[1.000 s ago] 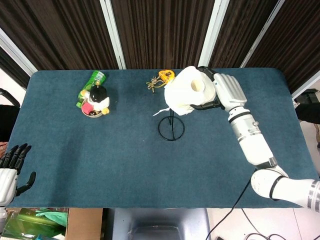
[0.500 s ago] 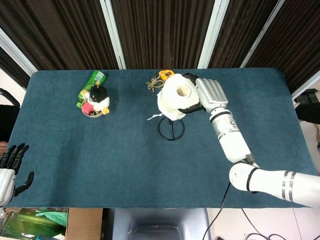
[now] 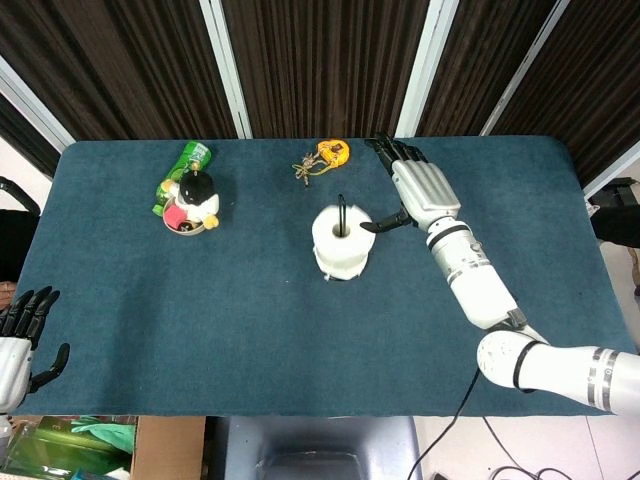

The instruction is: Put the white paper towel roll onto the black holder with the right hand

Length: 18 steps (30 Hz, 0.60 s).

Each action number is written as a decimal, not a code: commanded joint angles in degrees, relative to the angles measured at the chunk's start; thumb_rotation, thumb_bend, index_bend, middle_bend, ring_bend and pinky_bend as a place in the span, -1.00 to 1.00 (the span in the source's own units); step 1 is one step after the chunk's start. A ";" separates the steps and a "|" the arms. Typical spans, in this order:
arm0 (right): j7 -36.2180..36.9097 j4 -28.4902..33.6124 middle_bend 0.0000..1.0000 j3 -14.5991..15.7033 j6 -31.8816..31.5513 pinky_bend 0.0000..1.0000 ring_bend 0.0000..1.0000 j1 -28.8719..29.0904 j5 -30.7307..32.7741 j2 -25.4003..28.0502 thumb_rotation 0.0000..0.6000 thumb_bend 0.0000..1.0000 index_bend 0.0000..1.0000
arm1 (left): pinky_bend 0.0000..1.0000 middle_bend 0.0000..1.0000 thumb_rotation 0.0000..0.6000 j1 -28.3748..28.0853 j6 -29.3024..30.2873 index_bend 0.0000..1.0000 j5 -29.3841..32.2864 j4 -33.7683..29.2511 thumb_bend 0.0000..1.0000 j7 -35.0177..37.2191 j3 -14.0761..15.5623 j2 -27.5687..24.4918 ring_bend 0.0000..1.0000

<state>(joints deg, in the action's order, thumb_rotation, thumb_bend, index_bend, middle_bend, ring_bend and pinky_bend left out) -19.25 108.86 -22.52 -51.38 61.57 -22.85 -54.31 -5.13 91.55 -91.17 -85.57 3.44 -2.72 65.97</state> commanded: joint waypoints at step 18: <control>5.96 -7.78 -1.00 30.96 -38.35 -1.00 -1.00 -44.63 -57.98 -11.16 1.00 -0.69 -1.00 | -0.69 -0.88 1.00 0.99 3.65 -1.00 -2.71 0.48 -0.10 -0.86 0.29 0.67 -0.92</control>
<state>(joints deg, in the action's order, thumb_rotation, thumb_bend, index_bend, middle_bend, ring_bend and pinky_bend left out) -17.34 110.25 0.28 -80.84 27.41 -73.79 -58.43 -4.18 95.06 -93.72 -85.15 2.67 -2.49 66.58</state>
